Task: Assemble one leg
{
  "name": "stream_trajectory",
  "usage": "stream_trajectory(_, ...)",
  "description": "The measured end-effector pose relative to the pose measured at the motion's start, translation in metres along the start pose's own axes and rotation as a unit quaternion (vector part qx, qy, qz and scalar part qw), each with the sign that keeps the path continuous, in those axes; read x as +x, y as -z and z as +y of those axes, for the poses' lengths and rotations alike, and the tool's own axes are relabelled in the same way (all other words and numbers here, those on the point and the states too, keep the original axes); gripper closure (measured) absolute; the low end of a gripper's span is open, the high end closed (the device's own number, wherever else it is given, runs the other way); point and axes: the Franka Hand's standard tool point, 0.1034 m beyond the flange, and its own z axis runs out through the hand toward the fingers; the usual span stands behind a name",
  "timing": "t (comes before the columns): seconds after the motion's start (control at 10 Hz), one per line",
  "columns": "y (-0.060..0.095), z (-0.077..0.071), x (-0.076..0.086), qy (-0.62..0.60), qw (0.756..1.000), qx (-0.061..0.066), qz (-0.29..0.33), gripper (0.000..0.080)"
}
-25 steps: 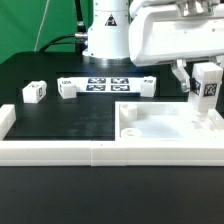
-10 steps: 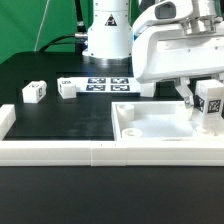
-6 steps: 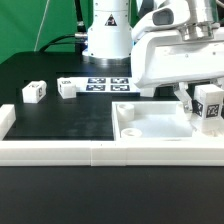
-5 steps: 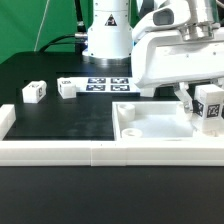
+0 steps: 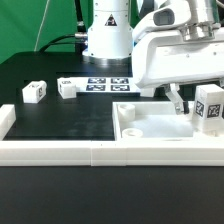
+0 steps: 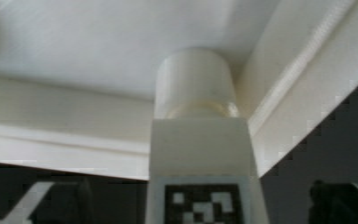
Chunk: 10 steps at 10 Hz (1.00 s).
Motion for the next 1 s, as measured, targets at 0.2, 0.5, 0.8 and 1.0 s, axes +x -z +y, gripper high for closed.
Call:
stream_trajectory(0.2,0.0,0.0,0.0,0.0,1.0,0.0,0.0,0.0162)
stream_trajectory(0.5,0.001,-0.001,0.001,0.0,1.0,0.001,-0.002,0.0151)
stream_trajectory(0.8,0.023,-0.002,0.021,0.005,1.0,0.001,0.002,0.0151)
stream_trajectory(1.0,0.022,-0.004,0.02,0.006,1.0,0.005,-0.014,0.0151)
